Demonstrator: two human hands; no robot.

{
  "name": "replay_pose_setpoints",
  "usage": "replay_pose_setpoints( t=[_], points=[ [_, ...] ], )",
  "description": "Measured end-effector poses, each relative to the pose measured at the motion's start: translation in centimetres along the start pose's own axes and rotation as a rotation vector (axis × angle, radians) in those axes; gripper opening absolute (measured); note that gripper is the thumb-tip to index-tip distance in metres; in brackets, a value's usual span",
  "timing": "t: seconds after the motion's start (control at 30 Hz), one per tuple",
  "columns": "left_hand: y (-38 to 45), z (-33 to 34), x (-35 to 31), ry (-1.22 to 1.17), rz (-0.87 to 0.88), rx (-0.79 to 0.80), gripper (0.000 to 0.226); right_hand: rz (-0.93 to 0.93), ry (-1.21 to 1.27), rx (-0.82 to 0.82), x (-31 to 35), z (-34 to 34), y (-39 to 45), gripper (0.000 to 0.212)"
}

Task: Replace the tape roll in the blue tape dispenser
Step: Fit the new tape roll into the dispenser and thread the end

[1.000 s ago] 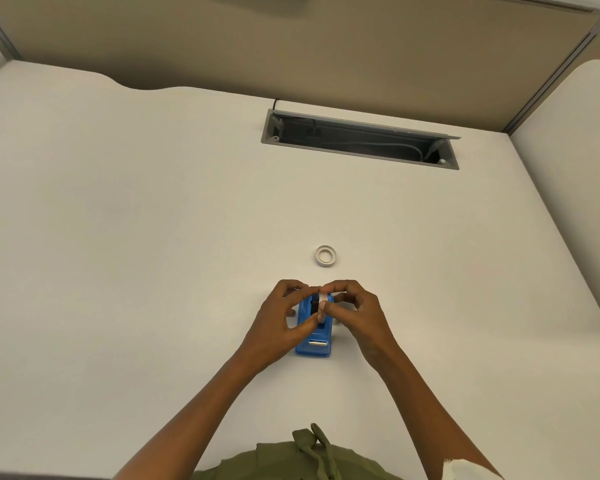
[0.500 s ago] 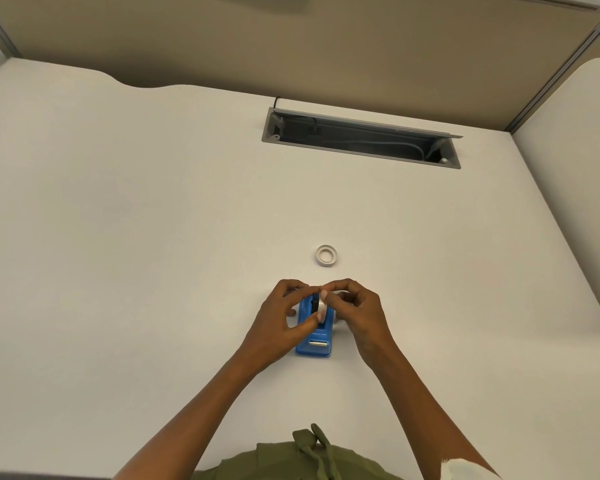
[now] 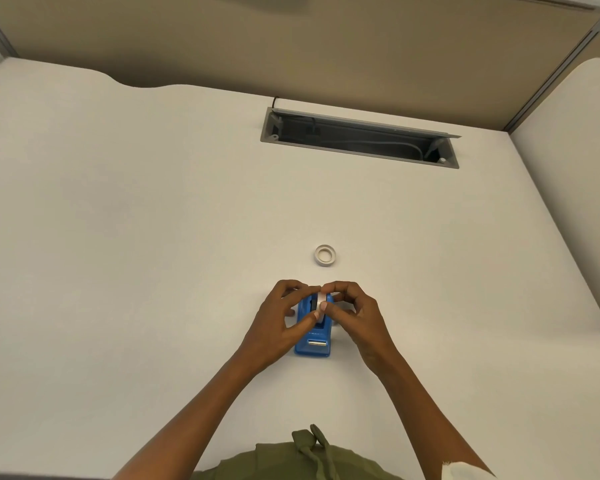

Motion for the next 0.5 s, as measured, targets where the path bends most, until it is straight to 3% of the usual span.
replay_pose_setpoints(
  t=[0.5],
  points=[
    [0.04,0.04,0.21,-0.012,0.004,-0.008,0.034,0.035,0.075,-0.077,-0.34,0.09,0.43,0.013]
  ],
)
Point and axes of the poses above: each hand's wrist, its own y-axis towards the middle knuckle, its own z-axis out of the palm, x = y × z, the point moved 4 cm from there along y, towards the middle knuckle, and after that the axes turned 7 degrees about y, right-handed, at the moved point
